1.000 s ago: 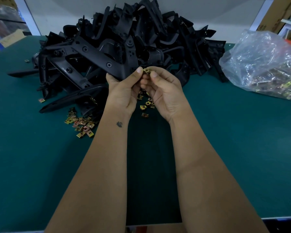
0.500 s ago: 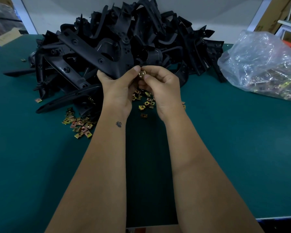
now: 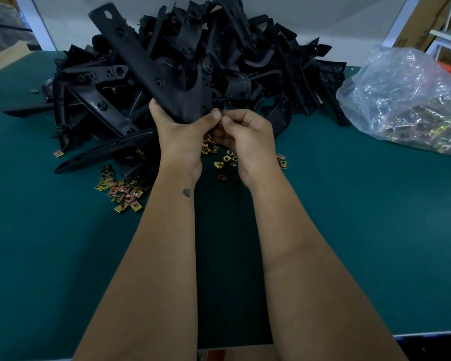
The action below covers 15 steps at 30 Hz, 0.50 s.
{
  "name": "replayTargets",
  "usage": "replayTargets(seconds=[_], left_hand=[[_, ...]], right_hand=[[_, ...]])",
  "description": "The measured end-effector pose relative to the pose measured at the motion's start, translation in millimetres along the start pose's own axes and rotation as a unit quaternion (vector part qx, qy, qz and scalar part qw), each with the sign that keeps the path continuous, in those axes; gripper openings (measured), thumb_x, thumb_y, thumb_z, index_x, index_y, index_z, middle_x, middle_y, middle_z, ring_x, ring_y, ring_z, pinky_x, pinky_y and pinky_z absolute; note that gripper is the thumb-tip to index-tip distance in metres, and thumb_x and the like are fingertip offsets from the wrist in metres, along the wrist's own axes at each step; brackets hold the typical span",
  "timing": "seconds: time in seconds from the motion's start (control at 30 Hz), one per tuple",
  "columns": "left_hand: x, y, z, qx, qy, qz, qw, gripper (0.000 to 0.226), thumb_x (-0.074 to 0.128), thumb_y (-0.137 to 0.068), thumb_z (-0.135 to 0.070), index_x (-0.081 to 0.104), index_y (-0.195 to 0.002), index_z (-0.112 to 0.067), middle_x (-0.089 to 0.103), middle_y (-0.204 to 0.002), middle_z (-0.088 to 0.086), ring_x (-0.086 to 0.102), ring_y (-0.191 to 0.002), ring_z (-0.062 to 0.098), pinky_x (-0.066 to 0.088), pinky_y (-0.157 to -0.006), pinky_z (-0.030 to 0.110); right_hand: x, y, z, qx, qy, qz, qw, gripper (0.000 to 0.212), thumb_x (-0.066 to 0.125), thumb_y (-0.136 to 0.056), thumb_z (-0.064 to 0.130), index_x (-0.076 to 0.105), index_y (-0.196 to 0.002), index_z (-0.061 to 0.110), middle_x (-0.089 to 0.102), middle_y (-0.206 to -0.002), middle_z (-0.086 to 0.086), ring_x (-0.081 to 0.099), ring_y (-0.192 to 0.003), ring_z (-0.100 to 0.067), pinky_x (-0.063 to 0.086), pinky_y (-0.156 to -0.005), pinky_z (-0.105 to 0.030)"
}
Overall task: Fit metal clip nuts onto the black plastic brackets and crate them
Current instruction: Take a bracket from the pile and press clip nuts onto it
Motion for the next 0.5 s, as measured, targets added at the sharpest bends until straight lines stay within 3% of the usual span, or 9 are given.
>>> replayTargets(seconds=[0.1,0.23,0.37,0.5], left_hand=[[-1.3,1.6,0.6,0.005,0.006,-0.011,1.0,0.085,0.074,-0.072,0.017,0.029,-0.139,-0.007,0.055,-0.135,0.022,0.058,-0.123,0.038,0.051,-0.099,0.055],[-2.7,3.4,0.8,0.007,0.008,-0.027,1.0,0.085,0.073,-0.072,0.017,0.029,-0.14,-0.008,0.054,-0.135,0.024,0.058,-0.122,0.039,0.051,-0.099,0.056],[-6.4,3.9,1.2,0.003,0.014,-0.041,0.999,0.085,0.074,-0.073,0.016,0.029,-0.14,-0.01,0.056,-0.134,0.018,0.06,-0.121,0.033,0.052,-0.099,0.051],[-2.5,2.4,0.4,-0.02,0.039,-0.002,0.999,0.074,0.072,-0.079,0.013,0.033,-0.137,-0.011,0.059,-0.127,0.014,0.067,-0.105,0.022,0.058,-0.089,0.04]], right_hand=[[2.3,1.5,-3.1,0.019,-0.019,-0.006,1.0,0.019,0.055,-0.094,-0.005,0.064,-0.081,0.006,0.065,-0.075,-0.008,0.063,-0.065,-0.015,0.057,-0.067,-0.027],[3.3,3.3,-5.5,0.02,-0.015,-0.03,0.999,0.019,0.054,-0.094,-0.005,0.063,-0.082,0.005,0.063,-0.077,-0.01,0.06,-0.071,-0.019,0.055,-0.073,-0.033],[4.2,4.1,-4.2,0.015,0.009,-0.03,0.999,0.018,0.055,-0.094,-0.003,0.064,-0.083,0.007,0.063,-0.078,-0.009,0.06,-0.071,-0.016,0.054,-0.073,-0.032],[1.4,3.6,3.5,-0.018,0.01,-0.019,1.0,0.01,0.057,-0.095,-0.001,0.067,-0.096,-0.002,0.065,-0.08,-0.009,0.061,-0.069,-0.013,0.055,-0.068,-0.025]])
Point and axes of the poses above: each hand's wrist, its own y-axis away from the middle knuckle, its own x-axis out of the palm, z = x × y, the point moved 8 cm from there along -y, towards the middle knuckle
